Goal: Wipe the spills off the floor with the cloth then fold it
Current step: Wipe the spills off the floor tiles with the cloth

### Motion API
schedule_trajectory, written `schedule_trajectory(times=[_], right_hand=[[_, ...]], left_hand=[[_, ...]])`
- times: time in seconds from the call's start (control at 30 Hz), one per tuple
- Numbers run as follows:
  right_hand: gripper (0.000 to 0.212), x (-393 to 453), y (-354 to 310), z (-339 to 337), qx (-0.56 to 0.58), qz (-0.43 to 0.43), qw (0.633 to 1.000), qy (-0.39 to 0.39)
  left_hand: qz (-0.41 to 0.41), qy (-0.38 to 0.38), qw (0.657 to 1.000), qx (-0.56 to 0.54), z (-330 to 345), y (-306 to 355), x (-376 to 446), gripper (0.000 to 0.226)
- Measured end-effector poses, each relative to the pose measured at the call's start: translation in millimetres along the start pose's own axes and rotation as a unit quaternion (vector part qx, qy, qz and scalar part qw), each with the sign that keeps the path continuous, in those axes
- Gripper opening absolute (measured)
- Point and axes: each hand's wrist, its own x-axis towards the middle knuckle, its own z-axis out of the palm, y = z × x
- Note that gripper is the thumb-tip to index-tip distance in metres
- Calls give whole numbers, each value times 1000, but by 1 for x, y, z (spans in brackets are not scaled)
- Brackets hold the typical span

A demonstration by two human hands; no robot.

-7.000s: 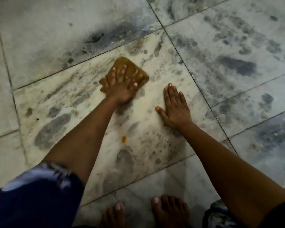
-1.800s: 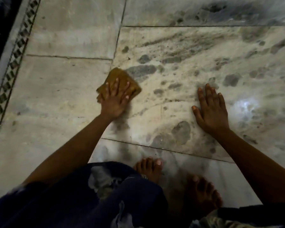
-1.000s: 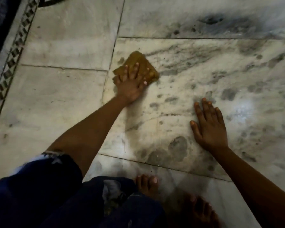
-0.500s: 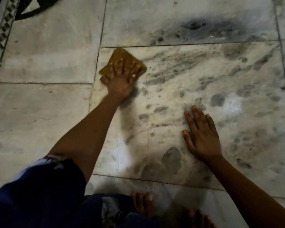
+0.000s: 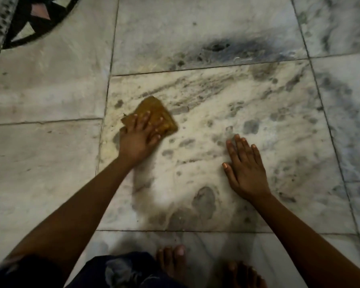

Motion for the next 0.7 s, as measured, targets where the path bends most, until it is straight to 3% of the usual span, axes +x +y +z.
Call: schedule_trajectory(times=[0.07, 0.23, 0.37, 0.53, 0.6, 0.7], right_hand=[[63, -2, 5, 1, -5, 30, 1000, -2], [64, -2, 5, 1, -4, 37, 999, -11], [62, -2, 6, 0, -3, 34, 999, -6], [63, -1, 6, 0, -2, 33, 999, -4], [63, -2, 7, 1, -5, 32, 999, -6], [63, -3, 8, 2, -7, 30, 999, -10]], left_hand=[[-35, -16, 999, -8, -8, 2, 39, 66], [14, -65, 998, 7, -18, 62, 88, 60], [101, -61, 993, 20, -8, 115, 43, 58], [203, -34, 978, 44, 17, 72, -32, 56], [169, -14, 984, 46, 17, 39, -44, 55], [41, -21, 998, 41, 3, 11, -25, 64]])
